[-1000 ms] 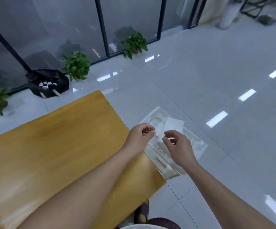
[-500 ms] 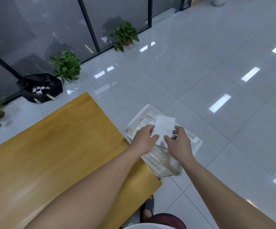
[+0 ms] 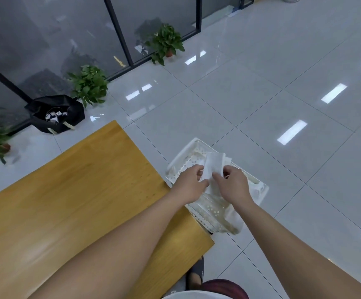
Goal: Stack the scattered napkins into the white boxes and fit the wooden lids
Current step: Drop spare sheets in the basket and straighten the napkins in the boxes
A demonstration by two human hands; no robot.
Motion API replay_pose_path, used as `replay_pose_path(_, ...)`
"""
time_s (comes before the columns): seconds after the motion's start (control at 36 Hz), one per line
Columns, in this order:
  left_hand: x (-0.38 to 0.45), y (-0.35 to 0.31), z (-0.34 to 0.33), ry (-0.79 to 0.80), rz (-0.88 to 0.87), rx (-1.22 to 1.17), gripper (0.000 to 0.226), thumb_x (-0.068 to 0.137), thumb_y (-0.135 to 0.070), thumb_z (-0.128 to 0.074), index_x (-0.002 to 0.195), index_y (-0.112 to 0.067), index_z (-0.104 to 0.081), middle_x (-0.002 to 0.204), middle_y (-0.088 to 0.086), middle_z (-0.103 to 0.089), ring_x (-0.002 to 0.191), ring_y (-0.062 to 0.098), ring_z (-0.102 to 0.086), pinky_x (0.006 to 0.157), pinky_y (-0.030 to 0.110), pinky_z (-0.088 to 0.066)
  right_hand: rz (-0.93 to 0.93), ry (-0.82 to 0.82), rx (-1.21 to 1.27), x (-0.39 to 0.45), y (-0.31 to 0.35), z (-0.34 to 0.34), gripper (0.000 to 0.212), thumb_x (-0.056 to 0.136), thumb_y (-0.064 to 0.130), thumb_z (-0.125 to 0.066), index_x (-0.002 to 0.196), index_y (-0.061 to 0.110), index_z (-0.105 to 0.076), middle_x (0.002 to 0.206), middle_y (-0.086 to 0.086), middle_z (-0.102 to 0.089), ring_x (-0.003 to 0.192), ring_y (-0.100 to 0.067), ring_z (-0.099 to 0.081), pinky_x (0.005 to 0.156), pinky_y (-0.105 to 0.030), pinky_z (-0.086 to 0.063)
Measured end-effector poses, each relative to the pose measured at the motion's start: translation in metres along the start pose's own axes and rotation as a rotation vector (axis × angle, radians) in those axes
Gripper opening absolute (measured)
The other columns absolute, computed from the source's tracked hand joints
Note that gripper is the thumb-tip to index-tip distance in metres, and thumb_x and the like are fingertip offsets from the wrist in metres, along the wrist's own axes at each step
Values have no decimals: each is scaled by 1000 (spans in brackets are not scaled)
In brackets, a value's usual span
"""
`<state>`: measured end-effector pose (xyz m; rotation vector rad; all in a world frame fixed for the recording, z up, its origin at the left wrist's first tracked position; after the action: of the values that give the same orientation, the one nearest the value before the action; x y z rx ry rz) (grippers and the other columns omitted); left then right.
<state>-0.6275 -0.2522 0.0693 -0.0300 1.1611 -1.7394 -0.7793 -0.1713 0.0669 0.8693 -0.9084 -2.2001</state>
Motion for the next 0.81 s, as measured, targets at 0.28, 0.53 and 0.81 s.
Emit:
replay_pose_path(0.28,2,-2,11,-40,4,-112,64,102,-36,-73,159,-25,-47,142,-8,-60,129,10,-60,105,29,-50,-1,71,134,-6,4,10,17,90,11,-62,74,6,-57,62,3,-48,57,-16,-41,58,-34,-35)
replay_pose_path(0.53,5,-25,11,-59,-72,-490,42,91,-26,-80,130,-34,-65,120,-14,-76,111,6,-72,101,36,-60,125,131,409,-24,30,25,20,97,4,-66,91,19,-79,77,8,-72,70,-10,-64,63,-22,-49)
replay_pose_path(0.81,-6,-30,7,-87,-67,-457,19,94,-10,-63,112,-18,-62,101,4,-70,90,17,-63,84,38,-53,210,221,354,-25,35,16,33,95,5,-70,120,27,-70,109,14,-76,104,-6,-71,84,-19,-50)
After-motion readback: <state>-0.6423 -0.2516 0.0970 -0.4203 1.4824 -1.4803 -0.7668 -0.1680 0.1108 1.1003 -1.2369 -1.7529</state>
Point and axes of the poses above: each hand's wrist, its own x-axis towards the middle knuckle, its own z-axis out of the back of the hand, y = z × x, the point moved 6 cm from there along x, towards the middle knuckle
